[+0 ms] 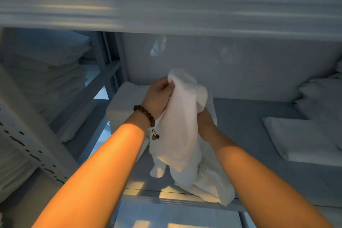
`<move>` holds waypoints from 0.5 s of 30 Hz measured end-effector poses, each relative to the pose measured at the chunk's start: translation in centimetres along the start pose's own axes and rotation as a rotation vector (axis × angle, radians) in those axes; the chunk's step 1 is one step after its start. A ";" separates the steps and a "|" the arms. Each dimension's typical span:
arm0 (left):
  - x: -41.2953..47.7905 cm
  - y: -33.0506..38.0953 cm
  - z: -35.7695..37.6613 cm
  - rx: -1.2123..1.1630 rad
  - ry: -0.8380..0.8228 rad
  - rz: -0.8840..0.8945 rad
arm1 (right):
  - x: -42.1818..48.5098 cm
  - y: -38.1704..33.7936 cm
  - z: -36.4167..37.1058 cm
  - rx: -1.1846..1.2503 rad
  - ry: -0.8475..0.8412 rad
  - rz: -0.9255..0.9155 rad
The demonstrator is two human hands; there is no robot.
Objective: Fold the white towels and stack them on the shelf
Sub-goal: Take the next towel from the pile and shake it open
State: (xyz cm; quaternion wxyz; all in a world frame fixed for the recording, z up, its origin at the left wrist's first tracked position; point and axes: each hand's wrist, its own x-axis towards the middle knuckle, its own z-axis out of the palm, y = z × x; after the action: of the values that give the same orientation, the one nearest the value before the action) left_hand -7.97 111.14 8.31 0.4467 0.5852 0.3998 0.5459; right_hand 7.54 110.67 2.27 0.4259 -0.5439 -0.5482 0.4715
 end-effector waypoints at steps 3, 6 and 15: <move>-0.4 -1.3 -1.1 0.232 0.004 0.029 | -0.4 -0.5 -0.9 0.120 0.197 -0.008; -2.4 -3.6 -3.0 0.392 -0.150 -0.172 | -0.7 -1.4 -1.9 0.225 0.135 -0.023; -3.8 -6.7 -1.5 0.504 -0.207 -0.288 | -2.9 -2.3 -5.4 0.607 0.196 0.118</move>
State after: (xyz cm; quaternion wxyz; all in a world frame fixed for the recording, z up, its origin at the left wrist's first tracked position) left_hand -9.69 109.57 0.80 0.3986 0.6674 0.5540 0.2981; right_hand 12.54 108.14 5.67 0.5911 -0.4658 -0.3065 0.5828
